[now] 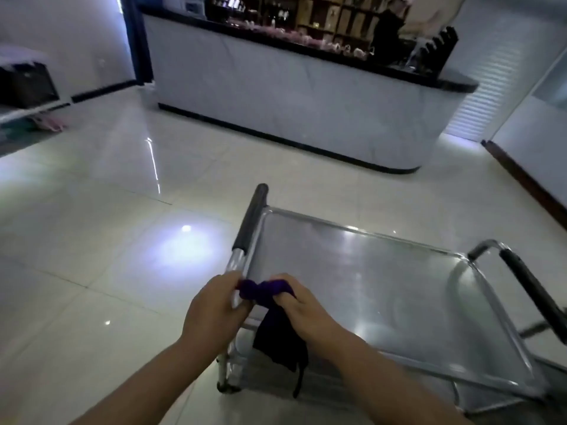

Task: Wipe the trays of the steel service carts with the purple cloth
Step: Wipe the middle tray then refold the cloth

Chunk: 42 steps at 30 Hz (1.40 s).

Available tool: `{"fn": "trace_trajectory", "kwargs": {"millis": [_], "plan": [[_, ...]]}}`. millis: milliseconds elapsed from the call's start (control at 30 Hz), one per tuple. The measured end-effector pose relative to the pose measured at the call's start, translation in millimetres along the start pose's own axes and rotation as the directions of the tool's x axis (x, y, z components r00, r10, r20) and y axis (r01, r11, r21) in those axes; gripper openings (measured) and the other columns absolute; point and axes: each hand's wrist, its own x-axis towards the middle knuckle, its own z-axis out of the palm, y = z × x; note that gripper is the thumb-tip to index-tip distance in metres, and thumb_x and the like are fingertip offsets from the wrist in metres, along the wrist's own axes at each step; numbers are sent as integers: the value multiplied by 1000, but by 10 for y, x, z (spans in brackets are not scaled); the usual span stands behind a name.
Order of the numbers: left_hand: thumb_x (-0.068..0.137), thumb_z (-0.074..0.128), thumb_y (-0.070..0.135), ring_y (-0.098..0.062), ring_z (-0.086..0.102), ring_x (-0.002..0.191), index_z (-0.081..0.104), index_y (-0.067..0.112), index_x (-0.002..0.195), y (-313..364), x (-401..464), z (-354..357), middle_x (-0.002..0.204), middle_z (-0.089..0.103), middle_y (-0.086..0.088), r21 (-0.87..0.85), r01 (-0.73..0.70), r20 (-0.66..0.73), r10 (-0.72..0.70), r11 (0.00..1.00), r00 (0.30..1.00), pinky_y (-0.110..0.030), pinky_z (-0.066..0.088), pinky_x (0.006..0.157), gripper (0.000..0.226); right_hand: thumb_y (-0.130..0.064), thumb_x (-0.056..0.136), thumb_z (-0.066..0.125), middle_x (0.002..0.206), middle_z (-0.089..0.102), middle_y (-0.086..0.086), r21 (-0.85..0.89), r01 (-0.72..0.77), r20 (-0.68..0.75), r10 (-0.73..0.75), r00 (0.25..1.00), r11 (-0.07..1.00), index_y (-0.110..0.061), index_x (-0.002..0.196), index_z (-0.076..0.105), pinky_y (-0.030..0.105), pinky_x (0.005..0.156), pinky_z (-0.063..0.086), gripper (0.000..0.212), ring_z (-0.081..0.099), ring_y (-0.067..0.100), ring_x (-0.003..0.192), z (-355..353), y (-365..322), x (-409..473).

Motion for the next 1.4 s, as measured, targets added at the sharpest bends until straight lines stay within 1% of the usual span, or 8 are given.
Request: {"fn": "trace_trajectory", "kwargs": {"millis": [100,267,433,633,967,1200,1300,1400], "plan": [[87,62,25,-3,52,67,51,27,87,-618,27,-877,84,60,11,-24,63,-71,-64,998,995,-17,37,57,11,-30,95,41,117,62,2,120,-31,103,19,994,992,-35,109,61,41,100,47,25,60,17,109,792,-522,551],[91,55,29,-8,56,67,40,31,82,-1392,145,-1887,74,60,8,-42,210,-124,-213,977,969,-24,43,60,18,-14,102,38,114,67,-4,234,-70,213,19,977,970,-30,119,58,27,93,51,30,63,11,106,1838,-1129,1220],[89,56,26,-4,56,67,41,33,83,-1906,613,-2295,74,60,10,-14,260,-105,-260,966,960,-19,41,56,18,-21,102,44,119,64,-2,126,-84,243,51,969,989,-25,126,53,25,96,49,26,59,12,113,2272,-1218,1838],[87,56,24,-7,56,67,44,32,81,-2457,1493,-2429,74,61,9,-74,275,-28,-278,959,960,-20,41,56,16,-28,76,69,111,66,-10,68,-79,183,65,981,995,-30,117,55,34,99,47,44,60,5,108,2385,-1197,2827],[90,57,25,-13,58,73,42,28,83,-3309,3699,-2993,77,59,6,9,264,31,-264,964,964,-34,48,67,17,-14,75,69,83,60,-5,-79,-95,-72,89,993,992,-17,90,52,28,65,52,23,58,7,69,2353,-1446,5239],[89,59,33,-6,61,79,57,41,98,-3699,5120,-3252,82,65,12,-30,189,115,-184,982,976,-32,53,73,13,-19,76,69,85,59,-8,-175,-32,-112,12,994,984,-25,79,61,26,73,51,11,59,9,79,1988,-1688,6557],[87,60,36,-5,61,80,64,35,90,-3856,5811,-3195,83,66,14,2,123,197,-121,992,973,-33,52,74,5,-20,77,68,88,55,-10,-195,-39,-173,5,985,980,-27,77,64,26,76,51,9,57,8,83,1790,-1642,7084],[84,59,44,-7,55,73,57,24,73,-4005,6554,-3061,79,56,8,56,57,249,-70,997,966,-27,45,67,23,-24,80,64,82,55,-8,-237,-79,-268,13,963,968,-37,71,61,30,73,49,16,56,10,79,1540,-1549,7559]]}}
